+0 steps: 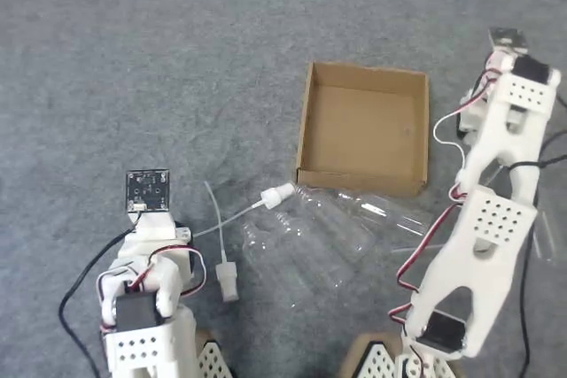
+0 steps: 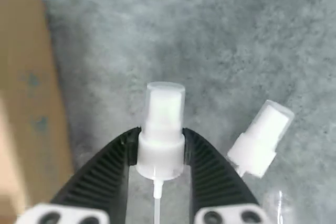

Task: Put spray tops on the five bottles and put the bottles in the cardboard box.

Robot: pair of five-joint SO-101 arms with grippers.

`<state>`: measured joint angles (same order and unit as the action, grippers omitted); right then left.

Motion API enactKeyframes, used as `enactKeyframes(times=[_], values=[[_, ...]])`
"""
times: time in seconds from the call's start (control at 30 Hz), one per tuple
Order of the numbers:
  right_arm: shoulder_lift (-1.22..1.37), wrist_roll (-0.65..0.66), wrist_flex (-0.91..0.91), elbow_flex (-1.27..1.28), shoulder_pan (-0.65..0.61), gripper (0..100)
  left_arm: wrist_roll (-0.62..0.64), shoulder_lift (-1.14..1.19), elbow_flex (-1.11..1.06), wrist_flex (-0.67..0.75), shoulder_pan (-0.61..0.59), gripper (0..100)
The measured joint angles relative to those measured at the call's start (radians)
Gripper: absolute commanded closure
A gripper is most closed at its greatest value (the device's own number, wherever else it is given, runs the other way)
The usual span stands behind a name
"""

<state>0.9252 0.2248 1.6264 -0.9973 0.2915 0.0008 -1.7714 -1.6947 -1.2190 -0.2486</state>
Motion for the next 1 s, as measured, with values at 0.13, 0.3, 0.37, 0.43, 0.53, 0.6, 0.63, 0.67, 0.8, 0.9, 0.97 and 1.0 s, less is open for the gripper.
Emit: enactKeyframes(times=[0.13,0.3,0.37,0.43,0.53,0.6,0.63,0.67,0.8,0.9,0.97,1.0], values=[[-0.048,0.0,0.124,-0.135,-0.051,97.5,0.0,0.0,0.0,0.0,0.0,98],[-0.195,-0.04,0.129,-0.081,-0.126,97.2,0.0,0.0,0.0,0.0,0.0,98],[-0.282,-0.041,0.129,0.026,-0.18,97.2,0.0,0.0,0.0,0.0,0.0,98],[-0.382,-0.048,0.129,0.166,-0.259,97.2,0.0,0.0,0.0,0.0,0.0,98],[-0.546,-0.051,0.129,0.353,-0.405,97.2,0.0,0.0,0.0,0.0,0.0,98],[-0.652,-0.055,0.127,0.431,-0.508,97.2,0.0,0.0,0.0,0.0,0.0,98],[-0.695,-0.055,0.123,0.46,-0.563,97.2,0.0,0.0,0.0,0.0,0.0,98],[-0.727,-0.058,0.118,0.483,-0.617,97.2,0.0,0.0,0.0,0.0,0.0,98],[-0.761,-0.129,0.074,0.548,-0.775,97.1,0.0,0.0,0.0,0.0,0.0,98],[-0.758,-0.201,0.012,0.555,-0.848,97.1,0.0,0.0,0.0,0.0,0.0,98],[-0.72,-0.282,-0.041,0.555,-0.887,97.0,0.0,0.0,0.0,0.0,0.0,98],[-0.687,-0.33,-0.069,0.555,-0.904,97.0,0.0,0.0,0.0,0.0,0.0,98]])
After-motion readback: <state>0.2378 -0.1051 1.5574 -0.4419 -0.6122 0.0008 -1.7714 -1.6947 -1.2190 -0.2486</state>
